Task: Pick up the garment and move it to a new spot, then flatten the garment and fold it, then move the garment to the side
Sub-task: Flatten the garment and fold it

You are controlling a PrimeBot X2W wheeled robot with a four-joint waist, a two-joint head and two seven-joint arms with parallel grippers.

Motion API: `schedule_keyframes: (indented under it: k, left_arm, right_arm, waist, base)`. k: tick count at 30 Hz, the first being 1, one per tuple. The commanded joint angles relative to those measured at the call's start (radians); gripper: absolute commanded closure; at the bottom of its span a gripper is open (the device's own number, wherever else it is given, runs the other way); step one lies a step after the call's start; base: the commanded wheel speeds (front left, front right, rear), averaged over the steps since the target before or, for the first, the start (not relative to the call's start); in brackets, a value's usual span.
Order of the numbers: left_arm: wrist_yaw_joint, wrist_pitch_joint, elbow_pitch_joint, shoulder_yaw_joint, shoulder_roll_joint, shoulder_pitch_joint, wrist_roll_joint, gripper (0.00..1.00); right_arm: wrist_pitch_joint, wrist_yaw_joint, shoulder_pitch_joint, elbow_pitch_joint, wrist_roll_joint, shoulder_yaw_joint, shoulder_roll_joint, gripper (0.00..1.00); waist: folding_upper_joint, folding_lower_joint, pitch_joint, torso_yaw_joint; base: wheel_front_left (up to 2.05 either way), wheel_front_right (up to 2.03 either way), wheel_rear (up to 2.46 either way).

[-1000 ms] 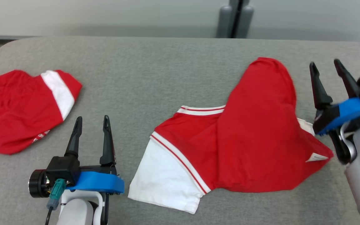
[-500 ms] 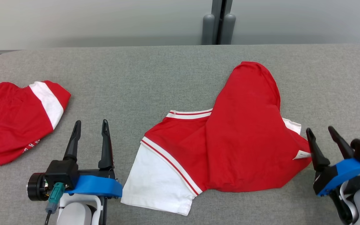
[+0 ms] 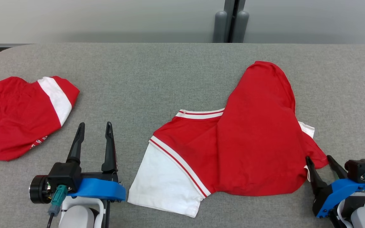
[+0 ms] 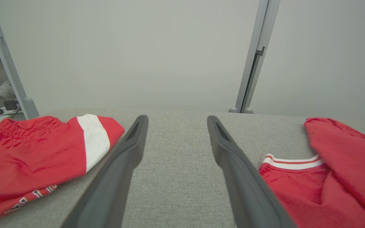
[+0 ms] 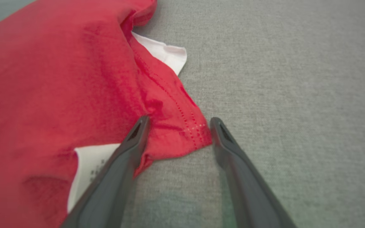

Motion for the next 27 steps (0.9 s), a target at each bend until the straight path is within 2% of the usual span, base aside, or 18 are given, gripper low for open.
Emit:
schedule_keyframes:
  k: [1,2,3,4,5,9,15,21,27]
  left_arm:
    - [-0.004,-0.005,0.003,0.002,-0.001,-0.003,0.003,0.0]
    - [-0.003,-0.005,0.004,0.001,-0.001,-0.003,0.002,0.0]
    - [-0.002,-0.005,0.005,0.001,-0.001,-0.003,0.001,0.0]
    - [-0.001,-0.005,0.005,0.001,-0.001,-0.002,0.001,0.0]
    - [0.0,-0.005,0.005,0.001,-0.001,0.0,0.0,0.0]
    - [0.005,-0.005,0.005,0.003,-0.001,0.009,-0.004,0.0]
    - [0.009,-0.005,0.01,0.006,-0.001,0.028,-0.011,0.0]
    - [0.009,-0.005,0.008,0.012,-0.001,0.039,-0.01,0.0]
    - [0.008,-0.005,0.005,0.012,-0.001,0.045,-0.011,0.0]
  right_arm:
    - [-0.001,0.0,-0.003,0.04,-0.026,-0.004,0.001,0.0]
    - [-0.004,0.0,-0.003,0.051,-0.033,-0.005,0.002,0.0]
    - [-0.004,0.0,-0.002,0.061,-0.036,-0.007,0.005,0.35]
    - [-0.008,0.0,-0.002,0.069,-0.037,-0.008,0.009,0.62]
    - [-0.016,0.0,-0.003,0.072,-0.035,-0.009,0.012,1.0]
    - [-0.041,0.0,-0.014,0.064,-0.031,-0.012,0.014,1.0]
    - [-0.098,0.0,-0.024,-0.017,-0.02,-0.047,0.016,1.0]
    - [-0.11,0.0,0.084,-0.178,-0.006,-0.091,0.044,1.0]
    - [-0.066,0.0,0.256,-0.367,-0.01,-0.168,0.098,1.0]
  waist:
    - [-0.0001,0.0,-0.001,0.003]
    - [-0.0001,0.0,-0.002,0.004]
    - [-0.0001,0.0,-0.003,0.004]
    - [-0.0001,0.0,-0.005,0.004]
    - [-0.0001,0.0,-0.007,0.003]
    - [-0.0001,0.0,-0.014,-0.005]
    - [-0.0001,0.0,-0.042,-0.03]
    - [-0.0001,0.0,-0.064,-0.058]
    - [-0.0001,0.0,-0.072,-0.073]
  base:
    - [0.0,0.0,0.0]
    - [0.0,0.0,0.0]
    - [0.0,0.0,0.0]
    - [0.0,0.0,0.0]
    - [0.0,0.0,0.0]
    - [0.0,0.0,0.0]
    - [0.0,0.0,0.0]
    - [0.0,0.0,0.0]
    - [0.0,0.0,0.0]
